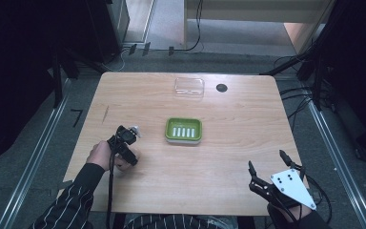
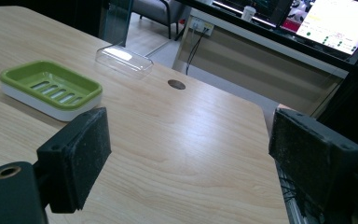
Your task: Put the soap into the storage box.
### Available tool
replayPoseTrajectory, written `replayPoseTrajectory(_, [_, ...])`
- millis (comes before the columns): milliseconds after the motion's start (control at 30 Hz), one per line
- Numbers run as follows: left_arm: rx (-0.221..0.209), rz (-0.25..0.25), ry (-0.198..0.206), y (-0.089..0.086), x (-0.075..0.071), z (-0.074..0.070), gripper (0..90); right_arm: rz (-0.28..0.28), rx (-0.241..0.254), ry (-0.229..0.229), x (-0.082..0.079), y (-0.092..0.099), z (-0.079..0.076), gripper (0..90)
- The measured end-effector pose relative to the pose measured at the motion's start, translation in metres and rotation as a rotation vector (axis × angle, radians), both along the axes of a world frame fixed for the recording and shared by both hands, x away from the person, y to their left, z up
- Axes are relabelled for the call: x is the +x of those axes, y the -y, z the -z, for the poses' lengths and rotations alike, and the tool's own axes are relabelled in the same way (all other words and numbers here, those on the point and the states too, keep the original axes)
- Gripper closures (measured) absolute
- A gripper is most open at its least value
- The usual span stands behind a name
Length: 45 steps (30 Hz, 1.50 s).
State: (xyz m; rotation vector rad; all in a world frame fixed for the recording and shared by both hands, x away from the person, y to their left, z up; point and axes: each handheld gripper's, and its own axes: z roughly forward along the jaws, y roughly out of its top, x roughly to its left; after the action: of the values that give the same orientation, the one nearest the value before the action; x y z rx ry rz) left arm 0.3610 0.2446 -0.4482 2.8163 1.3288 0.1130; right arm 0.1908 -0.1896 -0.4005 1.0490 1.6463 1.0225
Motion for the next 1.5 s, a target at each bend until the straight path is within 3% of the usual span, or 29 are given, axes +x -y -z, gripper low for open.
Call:
replayPoseTrajectory(433, [0.004,0.006,0.007,0.0009,-0.0017,0.0016,33.2,-0.003,-0.002,0.002,-0.0001,0.0004,0.0,13.4])
replayPoseTrajectory(900, [-0.022,-0.009,0.01,-0.0023,-0.0021,0.0028,32.7,-0.002,-0.002,-0.001,-0.0001,-0.0002,0.0001,13.4])
replayPoseTrajectory(1500, [-0.04,0.023,0.02,-0.0023,-0.0043,-0.0006,33.5,0.0,0.002,0.001,0.0001,0.0,-0.0001,13.4])
